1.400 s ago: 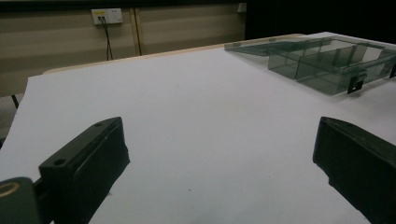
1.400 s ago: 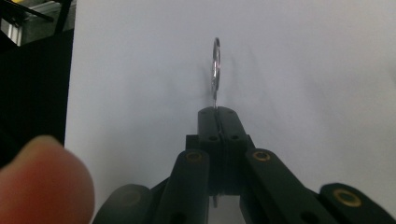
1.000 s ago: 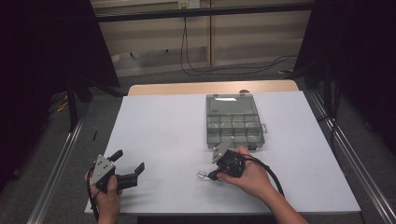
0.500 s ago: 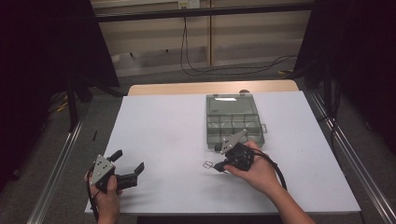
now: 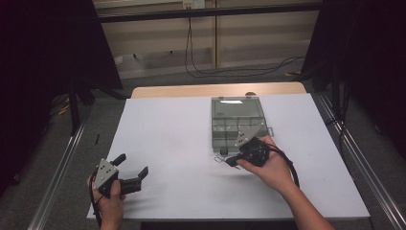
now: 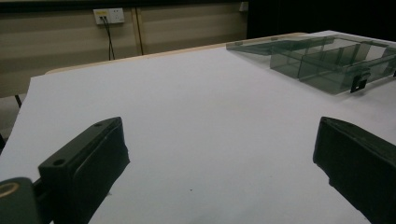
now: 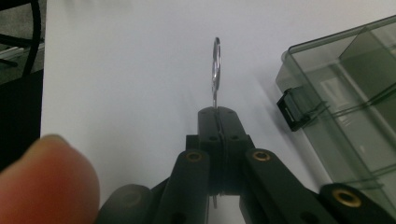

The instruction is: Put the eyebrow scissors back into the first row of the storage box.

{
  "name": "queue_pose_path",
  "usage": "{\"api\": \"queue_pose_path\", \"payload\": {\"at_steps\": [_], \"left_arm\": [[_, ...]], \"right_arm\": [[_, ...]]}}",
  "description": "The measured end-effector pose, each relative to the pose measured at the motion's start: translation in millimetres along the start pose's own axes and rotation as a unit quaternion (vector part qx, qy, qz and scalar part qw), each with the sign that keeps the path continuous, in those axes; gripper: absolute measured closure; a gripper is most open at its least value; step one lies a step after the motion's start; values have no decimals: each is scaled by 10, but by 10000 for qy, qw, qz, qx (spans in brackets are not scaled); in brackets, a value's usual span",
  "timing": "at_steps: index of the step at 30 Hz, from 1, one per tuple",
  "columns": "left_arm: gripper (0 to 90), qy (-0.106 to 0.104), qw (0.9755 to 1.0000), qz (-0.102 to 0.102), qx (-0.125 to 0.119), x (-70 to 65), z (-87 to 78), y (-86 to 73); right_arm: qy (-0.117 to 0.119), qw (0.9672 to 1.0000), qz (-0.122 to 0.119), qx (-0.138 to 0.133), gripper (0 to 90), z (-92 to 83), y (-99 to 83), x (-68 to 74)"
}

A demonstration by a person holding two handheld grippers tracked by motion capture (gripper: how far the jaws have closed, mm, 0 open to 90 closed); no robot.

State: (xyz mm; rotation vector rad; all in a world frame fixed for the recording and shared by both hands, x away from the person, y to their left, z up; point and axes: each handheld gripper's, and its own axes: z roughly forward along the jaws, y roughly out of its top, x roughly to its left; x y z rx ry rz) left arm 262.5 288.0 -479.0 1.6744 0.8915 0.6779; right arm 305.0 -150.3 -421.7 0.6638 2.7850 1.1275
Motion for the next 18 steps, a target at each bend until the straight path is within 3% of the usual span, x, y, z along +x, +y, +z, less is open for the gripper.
{"api": "queue_pose_path", "payload": {"at_steps": [4,9,18], "left_arm": [[26,-39,10000,2,-32,4,-1,-2],[26,-49,10000,-27,-40,2,-1,-3],[26,-8,10000,20,-10,3,-2,-1]], "right_arm": [[-115,9999,8,-59,900,-69,37,-62],[-54,9998,73,-154,900,-131,77,-130],[-191,9995,100,-225,900,-194,95,-236]]}}
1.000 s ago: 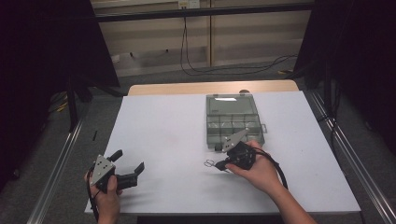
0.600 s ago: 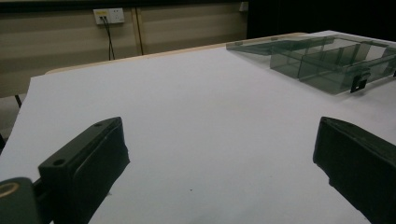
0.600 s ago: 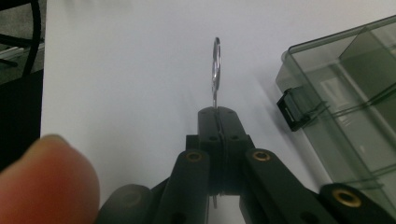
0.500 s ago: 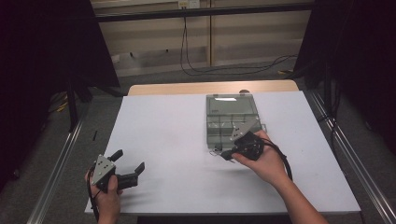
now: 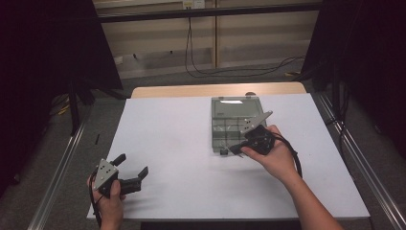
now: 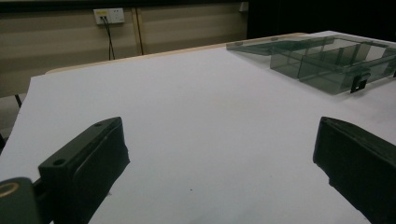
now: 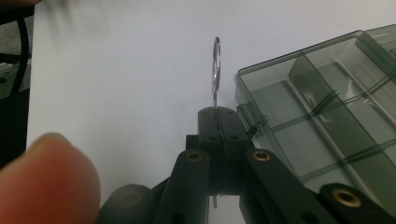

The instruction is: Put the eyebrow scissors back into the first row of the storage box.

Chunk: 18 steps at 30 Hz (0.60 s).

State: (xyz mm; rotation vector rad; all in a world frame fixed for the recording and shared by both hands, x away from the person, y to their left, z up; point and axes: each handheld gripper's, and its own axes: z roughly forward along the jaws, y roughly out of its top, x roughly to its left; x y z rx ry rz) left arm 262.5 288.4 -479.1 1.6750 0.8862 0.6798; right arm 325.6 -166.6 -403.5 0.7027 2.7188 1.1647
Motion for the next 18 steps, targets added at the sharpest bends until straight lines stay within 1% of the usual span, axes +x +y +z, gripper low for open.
{"api": "queue_pose_path", "payload": {"at_steps": [4,5,6,9,11,15,16,17,18], "left_arm": [[26,-24,10000,-39,-24,-3,1,-2],[26,-5,10000,-28,-6,-4,1,-1],[26,-12,10000,29,25,2,-3,0],[26,-1,10000,0,1,0,2,0],[26,-44,10000,8,0,5,0,0],[26,-54,10000,-63,-41,-1,3,-2],[26,-49,10000,-48,-31,3,0,-1],[26,-43,10000,-60,-36,3,-1,-2],[26,-46,10000,-43,-23,6,-3,-1]], "right_arm": [[-58,10000,52,-4,900,-37,-5,-56],[-82,9999,64,6,900,-49,-5,-69],[-100,9999,94,-14,900,-64,-1,-94],[-139,9999,71,-15,900,-78,7,-119],[-157,9999,64,-17,900,-98,22,-150],[-260,9996,88,-35,900,-123,56,-199],[-265,9996,89,-58,900,-135,75,-232],[-265,9996,89,-58,900,-135,75,-232],[-324,9994,103,-59,900,-140,86,-241]]}}
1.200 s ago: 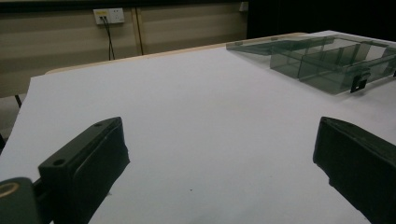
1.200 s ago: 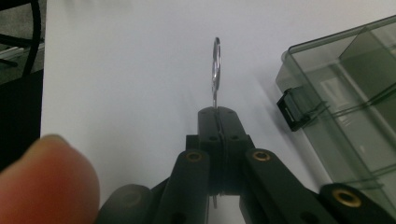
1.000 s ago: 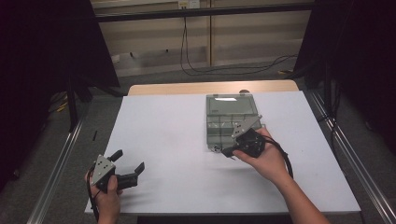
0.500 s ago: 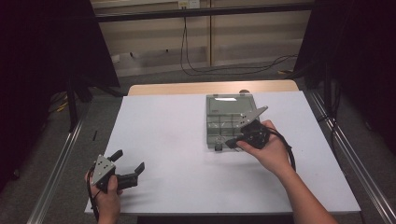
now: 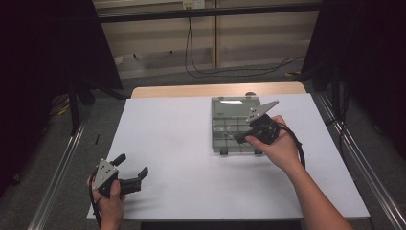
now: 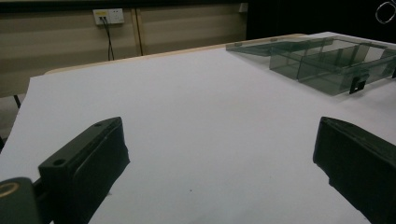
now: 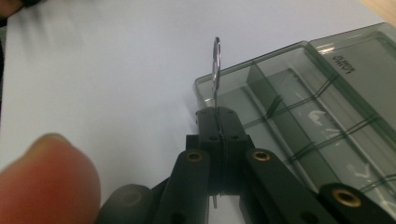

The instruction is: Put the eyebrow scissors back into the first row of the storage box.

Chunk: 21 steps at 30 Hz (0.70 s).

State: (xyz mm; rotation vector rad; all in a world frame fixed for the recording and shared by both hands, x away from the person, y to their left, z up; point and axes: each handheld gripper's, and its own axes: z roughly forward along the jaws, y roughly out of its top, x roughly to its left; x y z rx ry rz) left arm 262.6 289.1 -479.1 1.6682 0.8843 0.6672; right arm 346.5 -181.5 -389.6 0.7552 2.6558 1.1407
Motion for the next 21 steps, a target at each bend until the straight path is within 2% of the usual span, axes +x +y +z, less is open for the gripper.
{"api": "queue_pose_path", "payload": {"at_steps": [3,8,21], "left_arm": [[26,-5,10000,-2,0,0,0,0],[26,2,10000,-6,2,2,-1,0],[26,-13,10000,-20,-12,8,-2,1]], "right_arm": [[13,10000,-4,1,900,0,25,-39],[-96,9999,-60,44,900,16,63,-128],[-207,9997,-14,133,900,107,88,-351]]}}
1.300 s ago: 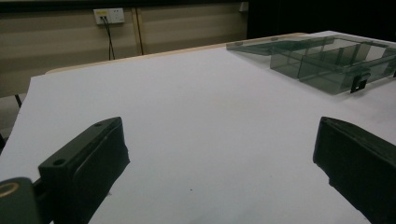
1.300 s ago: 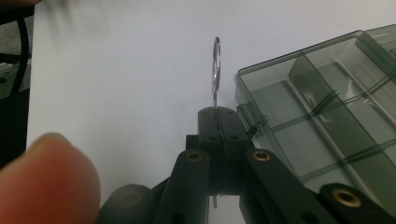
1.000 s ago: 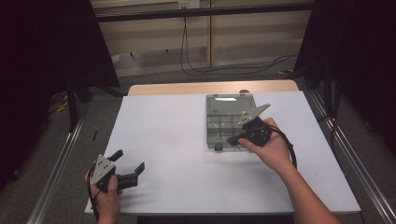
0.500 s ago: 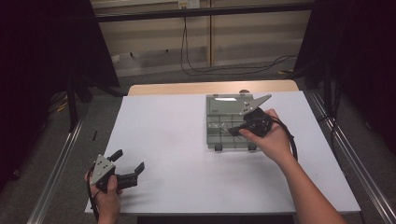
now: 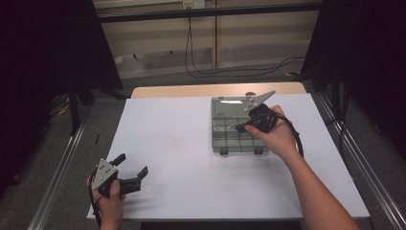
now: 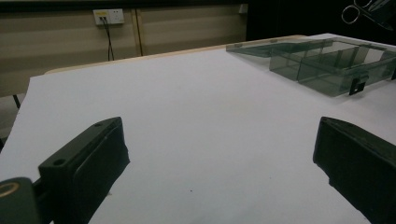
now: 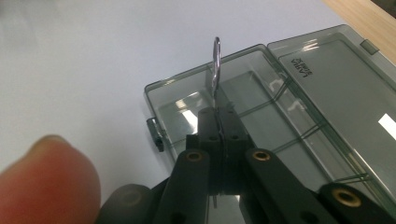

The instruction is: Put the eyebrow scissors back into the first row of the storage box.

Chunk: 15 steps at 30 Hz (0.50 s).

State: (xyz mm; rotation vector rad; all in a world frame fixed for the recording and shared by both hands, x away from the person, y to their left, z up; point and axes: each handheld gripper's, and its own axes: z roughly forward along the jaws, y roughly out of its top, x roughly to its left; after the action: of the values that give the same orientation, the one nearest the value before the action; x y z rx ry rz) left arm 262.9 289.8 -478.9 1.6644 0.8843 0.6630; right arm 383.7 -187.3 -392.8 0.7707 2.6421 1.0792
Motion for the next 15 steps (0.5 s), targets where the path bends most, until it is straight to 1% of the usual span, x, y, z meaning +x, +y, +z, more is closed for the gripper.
{"api": "queue_pose_path", "payload": {"at_steps": [1,3,4,5,6,8,10,11,12,13,15], "left_arm": [[26,-2,10000,-5,-1,0,0,0],[26,-4,10000,-3,-5,2,0,0],[26,-4,10000,-6,-7,2,0,0],[26,-6,10000,-6,-9,3,0,0],[26,-5,10000,-9,-8,4,0,0],[26,-4,10000,-10,-8,4,0,0],[26,-2,10000,-8,-6,4,0,0],[26,-5,10000,-6,-4,5,0,0],[26,-4,10000,-8,-4,5,0,0],[26,-7,10000,-17,-4,2,-1,-1],[26,-11,10000,-29,-11,2,0,-1]], "right_arm": [[-45,10000,-12,-3,900,12,2,-19],[-53,10000,21,35,900,26,10,-54],[-82,10000,-17,39,900,37,13,-75],[-171,9998,-7,95,900,46,17,-85],[-121,9999,-16,81,900,61,17,-109],[-166,9998,3,112,900,81,20,-146],[-180,9997,-44,131,900,108,21,-186],[-236,9996,-42,165,900,124,22,-199],[-194,9996,-66,168,900,142,19,-222],[-218,9995,-61,225,900,175,15,-257],[-249,9994,-84,247,900,192,11,-277]]}}
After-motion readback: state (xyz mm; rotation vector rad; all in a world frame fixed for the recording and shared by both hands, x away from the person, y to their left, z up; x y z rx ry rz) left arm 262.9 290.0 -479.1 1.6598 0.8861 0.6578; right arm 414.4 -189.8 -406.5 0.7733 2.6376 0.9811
